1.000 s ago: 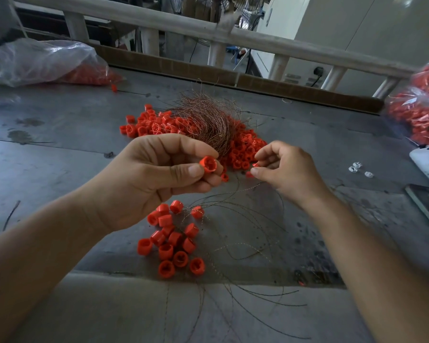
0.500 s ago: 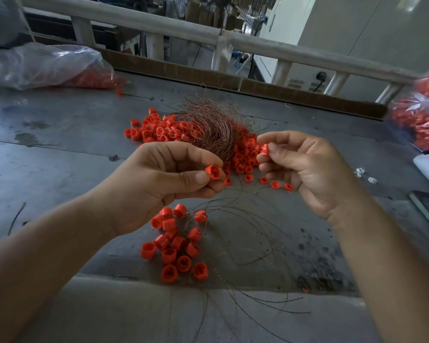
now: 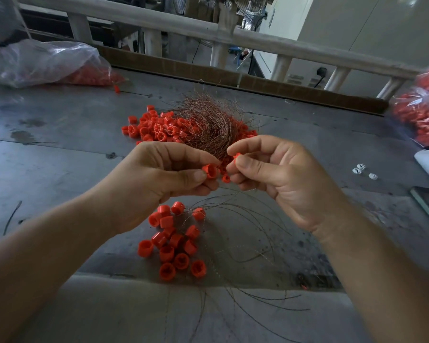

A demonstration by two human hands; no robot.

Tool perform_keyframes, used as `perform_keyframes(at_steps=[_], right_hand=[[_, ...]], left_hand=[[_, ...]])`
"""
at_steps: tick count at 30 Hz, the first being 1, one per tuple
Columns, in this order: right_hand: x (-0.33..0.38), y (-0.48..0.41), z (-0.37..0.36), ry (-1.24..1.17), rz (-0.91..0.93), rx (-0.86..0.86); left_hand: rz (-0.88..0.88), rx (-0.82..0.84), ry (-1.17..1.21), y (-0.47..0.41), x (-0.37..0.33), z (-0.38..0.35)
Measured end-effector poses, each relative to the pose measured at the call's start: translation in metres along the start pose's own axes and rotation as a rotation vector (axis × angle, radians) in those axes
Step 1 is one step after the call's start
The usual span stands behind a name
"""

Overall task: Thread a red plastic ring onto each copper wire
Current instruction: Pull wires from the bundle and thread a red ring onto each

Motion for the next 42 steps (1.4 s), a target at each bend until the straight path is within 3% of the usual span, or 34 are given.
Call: perform_keyframes(at_steps=[8,22,42], right_hand=[[-0.009,0.002,-0.016,0.423,0.228,-0.060],[-0.014,0.001,-0.024,0.506,0.301,-0.091],[-0.010,0.005,-0.025,0.541,0.408,-0.088]], left_hand=[[0.008,-0.048,-0.003,-0.001,0.001,-0.001],[-0.020,-0.056,-0.090,0.002,0.001,-0.001],[0.018,-0.045,0.005,0.005,-0.001,-0.002]])
Point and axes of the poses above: each hand's wrist, its own y-axis away from the middle knuckle, its own z-axis out of the back of the hand, x = y × z, the point moved 1 cm from there along -y, towards the middle knuckle, and after that the axes turned 4 degrees about z, right-handed, at the moved point
